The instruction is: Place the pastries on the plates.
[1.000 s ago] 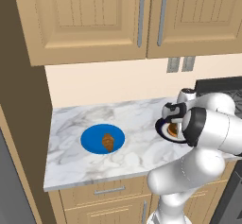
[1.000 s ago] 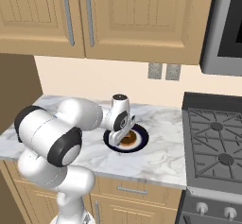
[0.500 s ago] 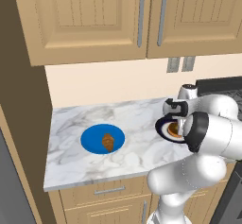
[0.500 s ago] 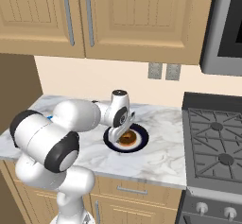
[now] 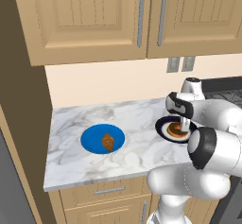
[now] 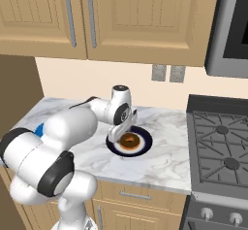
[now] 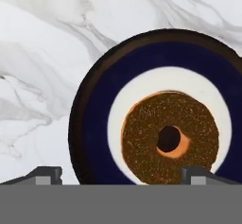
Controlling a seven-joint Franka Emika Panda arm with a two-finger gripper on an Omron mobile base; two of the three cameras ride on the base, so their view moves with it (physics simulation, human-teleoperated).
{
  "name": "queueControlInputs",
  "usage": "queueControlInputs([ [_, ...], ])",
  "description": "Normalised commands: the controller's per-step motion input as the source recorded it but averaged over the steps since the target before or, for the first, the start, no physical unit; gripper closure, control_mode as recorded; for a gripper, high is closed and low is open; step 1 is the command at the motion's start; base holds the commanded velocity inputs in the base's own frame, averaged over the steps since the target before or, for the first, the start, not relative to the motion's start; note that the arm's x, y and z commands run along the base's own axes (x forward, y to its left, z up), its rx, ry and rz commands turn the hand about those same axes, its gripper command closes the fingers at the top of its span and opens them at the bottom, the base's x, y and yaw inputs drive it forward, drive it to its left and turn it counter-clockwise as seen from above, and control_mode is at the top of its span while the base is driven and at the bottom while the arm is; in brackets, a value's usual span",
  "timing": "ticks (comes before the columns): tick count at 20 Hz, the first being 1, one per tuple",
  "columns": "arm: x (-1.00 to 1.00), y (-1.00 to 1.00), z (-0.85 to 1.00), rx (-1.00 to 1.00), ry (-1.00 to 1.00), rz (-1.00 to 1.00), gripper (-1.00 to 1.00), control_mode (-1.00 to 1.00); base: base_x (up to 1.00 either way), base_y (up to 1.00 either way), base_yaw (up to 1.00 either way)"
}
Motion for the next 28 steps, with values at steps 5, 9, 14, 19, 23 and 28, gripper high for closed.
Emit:
queueControlInputs([
  [5,-0.27,0.26,0.19,0.00,-0.01,0.00,-1.00,-1.00,0.00,0.00,0.00],
  [9,-0.09,0.21,0.19,0.00,0.00,0.00,-1.00,-1.00,0.00,0.00,0.00],
  [14,-0.02,0.30,0.02,0.01,0.00,-0.01,-1.00,-1.00,0.00,0.00,0.00],
  [19,-0.01,0.50,0.01,0.00,-0.02,0.00,-1.00,-1.00,0.00,0.00,0.00],
  [23,-0.02,0.59,0.00,0.00,-0.03,0.00,-1.00,-1.00,0.00,0.00,0.00],
  [28,0.00,0.58,0.00,0.00,-0.01,0.00,-1.00,-1.00,0.00,0.00,0.00],
])
